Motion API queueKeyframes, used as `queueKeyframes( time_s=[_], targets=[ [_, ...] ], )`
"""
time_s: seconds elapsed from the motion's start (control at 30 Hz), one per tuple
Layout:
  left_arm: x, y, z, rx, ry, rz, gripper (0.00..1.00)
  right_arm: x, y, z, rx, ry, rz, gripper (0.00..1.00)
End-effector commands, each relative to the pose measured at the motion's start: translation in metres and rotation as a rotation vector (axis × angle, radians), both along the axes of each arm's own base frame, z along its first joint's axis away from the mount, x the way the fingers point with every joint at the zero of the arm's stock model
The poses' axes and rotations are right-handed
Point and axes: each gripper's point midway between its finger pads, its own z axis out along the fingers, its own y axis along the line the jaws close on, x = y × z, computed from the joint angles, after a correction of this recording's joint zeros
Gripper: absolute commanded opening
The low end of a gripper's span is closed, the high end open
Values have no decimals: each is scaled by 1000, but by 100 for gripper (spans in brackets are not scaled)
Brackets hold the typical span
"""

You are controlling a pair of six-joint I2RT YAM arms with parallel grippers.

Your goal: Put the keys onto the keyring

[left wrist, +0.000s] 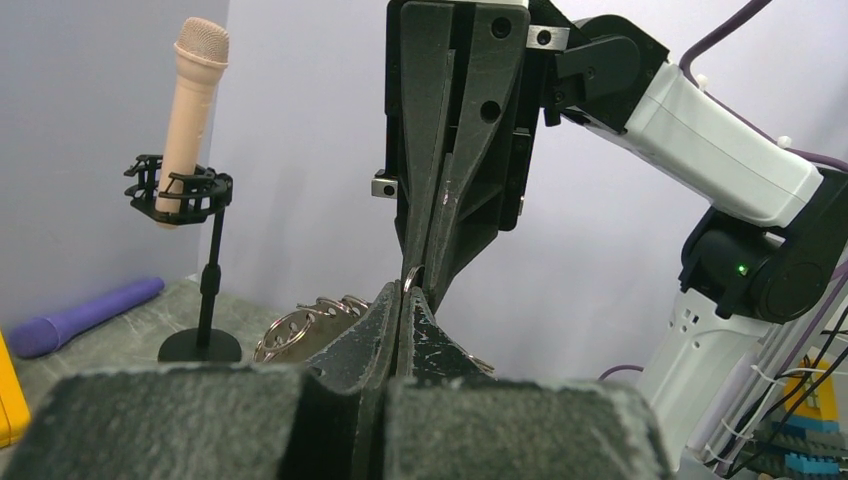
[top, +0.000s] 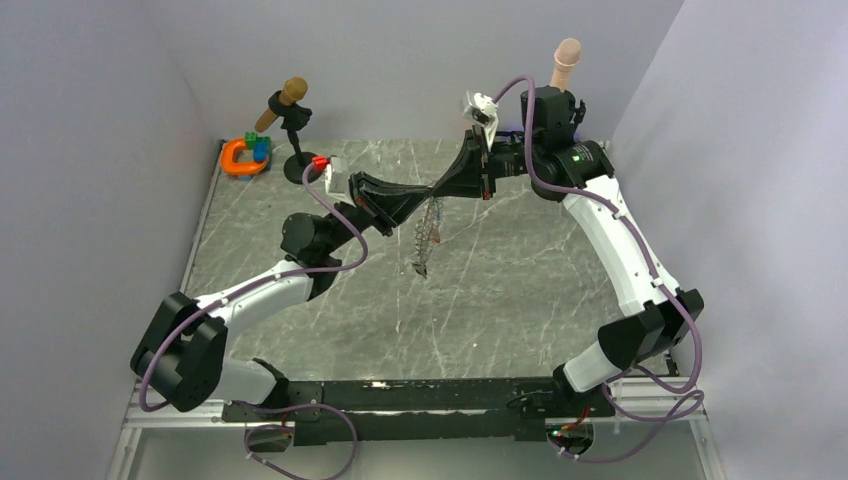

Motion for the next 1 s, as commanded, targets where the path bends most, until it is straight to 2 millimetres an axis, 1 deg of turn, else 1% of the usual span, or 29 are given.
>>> queueKeyframes(
  time_s=[0.0, 0.1, 0.2, 0.23, 0.27, 0.3, 0.33, 0.37, 0.5, 0.53, 0.63, 0.7, 0.83, 0.93, 0.97],
  targets=[
    [-7, 8, 34, -22, -82, 21, 0, -8, -2, 17, 9, -85, 15, 0],
    [-9, 10, 29, 15, -86, 29, 11, -8, -3, 15, 1, -97, 13, 0],
    [-10, 13, 26, 53, -93, 35, 17, -10, -4, 11, -6, -96, 16, 0],
    [-11, 14, 25, 62, -93, 34, 18, -11, -4, 10, -9, -98, 19, 0],
    [-11, 15, 24, 68, -95, 31, 16, -11, -4, 9, -10, -100, 20, 0],
    [-13, 15, 23, 74, -96, 21, 11, -11, -5, 8, -10, -102, 24, 0],
    [-13, 16, 23, 77, -98, 13, 1, -12, -5, 9, -8, -103, 28, 0],
    [-14, 16, 23, 78, -96, 1, 0, -13, -5, 8, -6, -103, 34, 0],
    [-15, 18, 23, 67, -92, -31, 0, -15, -5, 9, -2, -108, 45, 0],
    [-15, 19, 22, 68, -94, -41, 5, -14, -5, 9, -6, -112, 43, 0],
    [-19, 20, 23, 104, -121, -94, 27, -13, -6, 4, -30, -126, 40, 0],
    [-21, 20, 19, 173, -135, -120, 35, -12, -7, -2, -63, -147, 43, 0],
    [-21, 21, 5, 382, -180, -100, 45, -15, -9, -18, -152, -162, 50, 0],
    [-17, 26, -2, 515, -248, -47, 48, -16, -9, -24, -205, -192, 53, 0],
    [-18, 28, -1, 546, -260, -41, 49, -17, -9, -26, -221, -201, 54, 0]
  ],
)
